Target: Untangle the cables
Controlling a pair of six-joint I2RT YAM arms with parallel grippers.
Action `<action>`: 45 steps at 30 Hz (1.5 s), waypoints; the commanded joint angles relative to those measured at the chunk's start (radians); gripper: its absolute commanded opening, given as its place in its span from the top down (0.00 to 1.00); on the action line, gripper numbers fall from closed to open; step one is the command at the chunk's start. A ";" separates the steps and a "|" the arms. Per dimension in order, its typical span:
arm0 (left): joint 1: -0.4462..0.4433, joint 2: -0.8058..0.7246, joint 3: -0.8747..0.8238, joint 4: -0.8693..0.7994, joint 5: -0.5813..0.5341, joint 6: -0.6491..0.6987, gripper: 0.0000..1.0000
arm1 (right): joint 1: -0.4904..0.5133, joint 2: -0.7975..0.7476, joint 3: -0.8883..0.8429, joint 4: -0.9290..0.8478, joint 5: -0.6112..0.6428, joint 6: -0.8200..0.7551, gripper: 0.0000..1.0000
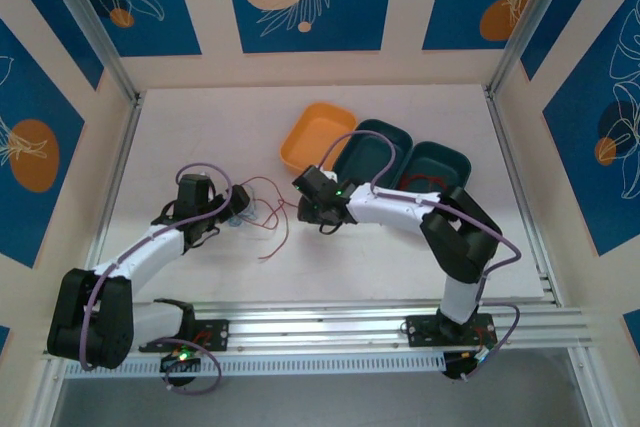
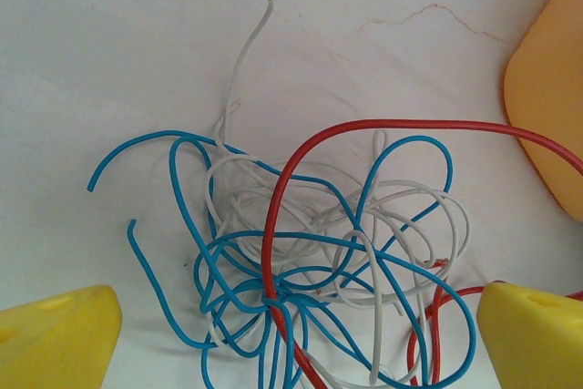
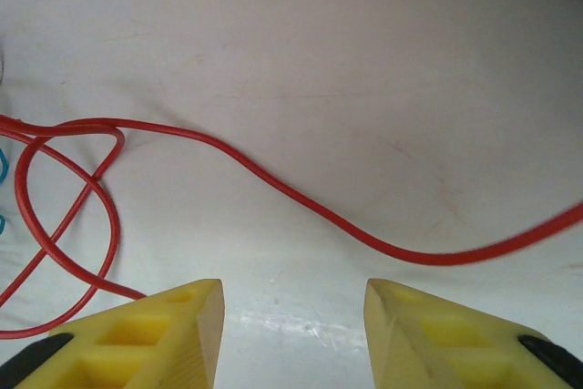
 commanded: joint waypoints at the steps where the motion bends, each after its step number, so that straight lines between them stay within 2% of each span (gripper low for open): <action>1: 0.006 -0.010 -0.004 0.004 0.021 0.006 0.00 | 0.004 -0.063 -0.025 -0.002 0.047 0.024 0.55; 6: 0.006 -0.004 -0.002 0.009 0.026 0.006 0.00 | 0.004 -0.095 -0.072 -0.014 0.078 0.053 0.53; 23: 0.008 -0.015 -0.006 0.002 0.038 0.013 0.00 | -0.104 0.028 -0.048 0.125 -0.010 0.094 0.49; 26: 0.008 -0.020 0.000 0.002 0.049 0.019 0.00 | -0.112 0.043 -0.038 0.140 -0.011 0.080 0.59; 30: 0.006 -0.047 0.024 0.012 0.101 0.025 0.00 | -0.109 0.052 -0.026 0.134 -0.019 0.051 0.83; 34: 0.006 -0.080 0.072 0.008 0.134 0.018 0.00 | -0.094 0.035 -0.039 0.133 -0.027 0.027 1.00; 36: 0.002 -0.081 0.096 0.004 0.149 0.010 0.00 | -0.078 0.015 -0.048 0.131 -0.024 0.010 1.00; 39: -0.019 -0.062 0.112 0.038 0.174 -0.025 0.06 | -0.039 -0.032 -0.057 0.121 -0.005 -0.021 1.00; 45: -0.105 0.049 0.121 0.154 0.194 -0.087 0.15 | 0.048 -0.155 -0.065 0.126 0.047 -0.113 1.00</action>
